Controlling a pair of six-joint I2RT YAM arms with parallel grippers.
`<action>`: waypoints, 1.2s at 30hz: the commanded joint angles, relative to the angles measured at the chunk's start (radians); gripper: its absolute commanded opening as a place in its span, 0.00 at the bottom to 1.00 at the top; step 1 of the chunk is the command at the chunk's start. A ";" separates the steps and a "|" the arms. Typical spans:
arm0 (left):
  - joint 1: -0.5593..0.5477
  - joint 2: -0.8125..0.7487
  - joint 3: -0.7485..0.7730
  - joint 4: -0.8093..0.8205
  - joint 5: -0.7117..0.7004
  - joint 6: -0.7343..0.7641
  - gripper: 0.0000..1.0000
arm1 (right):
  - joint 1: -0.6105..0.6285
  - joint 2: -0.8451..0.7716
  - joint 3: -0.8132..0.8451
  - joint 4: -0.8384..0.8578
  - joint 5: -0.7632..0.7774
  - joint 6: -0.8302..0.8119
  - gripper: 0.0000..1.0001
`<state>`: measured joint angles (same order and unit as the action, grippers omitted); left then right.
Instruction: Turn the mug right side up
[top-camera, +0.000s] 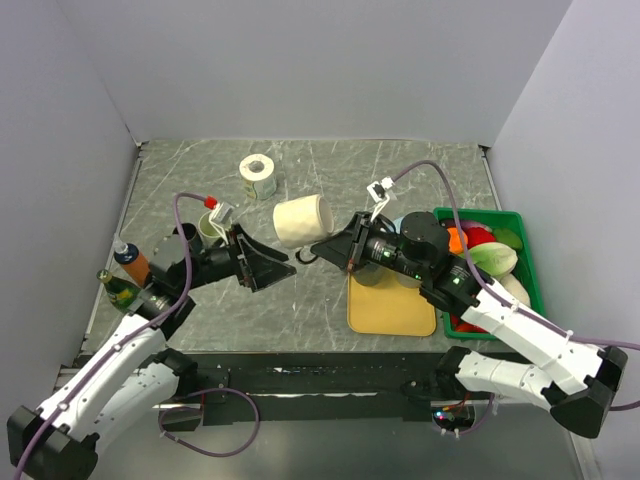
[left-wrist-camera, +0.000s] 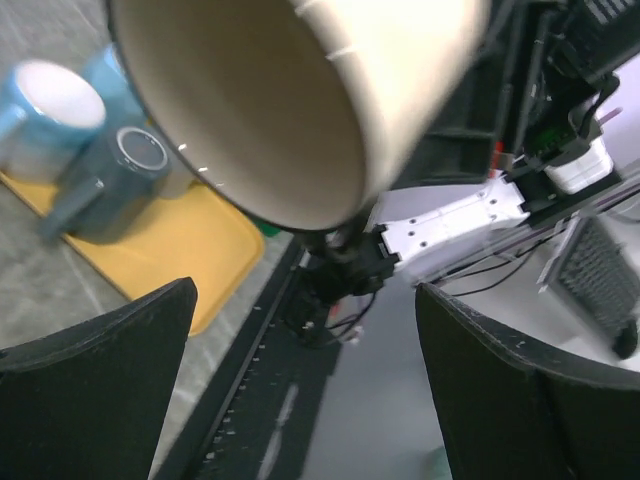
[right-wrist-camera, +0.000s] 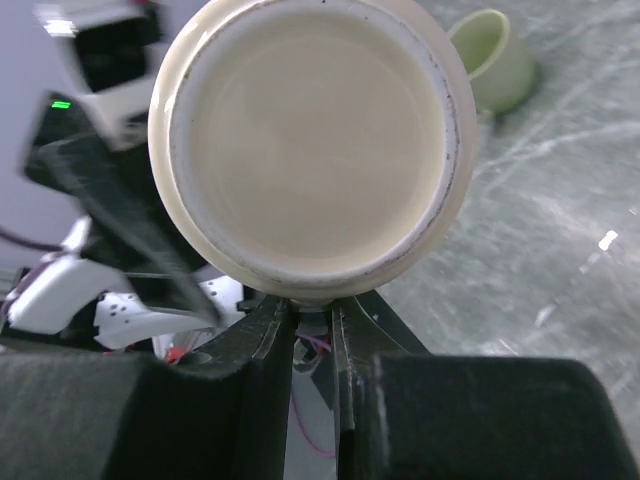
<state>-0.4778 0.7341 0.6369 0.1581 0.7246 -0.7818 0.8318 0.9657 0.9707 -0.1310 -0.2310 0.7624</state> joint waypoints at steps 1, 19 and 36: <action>-0.005 0.014 -0.058 0.307 0.024 -0.230 0.96 | 0.018 -0.002 0.057 0.251 -0.047 0.009 0.00; -0.031 0.071 -0.169 0.701 -0.053 -0.482 0.79 | 0.059 0.039 -0.044 0.387 -0.034 0.048 0.00; -0.036 0.080 -0.155 0.696 -0.119 -0.511 0.33 | 0.116 0.034 -0.162 0.559 0.097 0.020 0.00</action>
<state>-0.5064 0.8242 0.4541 0.7753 0.6273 -1.3010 0.9283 1.0157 0.8124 0.3321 -0.1623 0.8146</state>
